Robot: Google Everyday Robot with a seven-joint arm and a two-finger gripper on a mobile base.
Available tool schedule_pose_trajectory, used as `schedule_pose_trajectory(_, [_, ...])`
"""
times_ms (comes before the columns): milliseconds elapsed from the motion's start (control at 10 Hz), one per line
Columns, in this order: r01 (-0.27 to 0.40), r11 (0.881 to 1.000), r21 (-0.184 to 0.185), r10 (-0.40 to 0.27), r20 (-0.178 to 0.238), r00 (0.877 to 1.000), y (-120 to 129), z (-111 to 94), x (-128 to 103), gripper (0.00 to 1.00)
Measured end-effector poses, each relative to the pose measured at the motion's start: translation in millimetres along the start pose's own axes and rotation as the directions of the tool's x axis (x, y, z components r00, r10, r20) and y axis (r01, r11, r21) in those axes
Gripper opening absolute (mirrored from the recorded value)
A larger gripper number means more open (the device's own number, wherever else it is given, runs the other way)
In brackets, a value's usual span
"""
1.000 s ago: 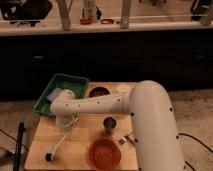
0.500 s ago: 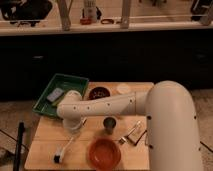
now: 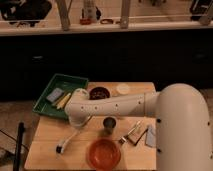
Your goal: Wipe table surface with brush
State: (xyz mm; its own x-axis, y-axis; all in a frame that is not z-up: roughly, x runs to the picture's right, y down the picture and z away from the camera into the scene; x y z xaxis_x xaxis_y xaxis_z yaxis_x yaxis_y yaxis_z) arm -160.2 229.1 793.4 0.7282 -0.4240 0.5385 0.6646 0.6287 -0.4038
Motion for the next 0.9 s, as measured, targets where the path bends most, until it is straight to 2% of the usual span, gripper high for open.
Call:
schedule_pose_trajectory(300, [-0.028,0.999,0.043,0.028,0.010,1.000,-32.8,13.8,-22.0,0.00])
schedule_pose_trajectory(400, [-0.035,0.998,0.044,0.035,0.016,0.999,-39.4,20.2,-29.0,0.00])
schedule_pose_trajectory(600, [-0.089,0.996,0.027,0.088,0.028,0.996,-36.9,38.3,-37.0,0.00])
schedule_pose_trajectory(900, [-0.186,0.983,0.014,0.185,0.032,0.982,-12.4,41.7,-26.7,0.00])
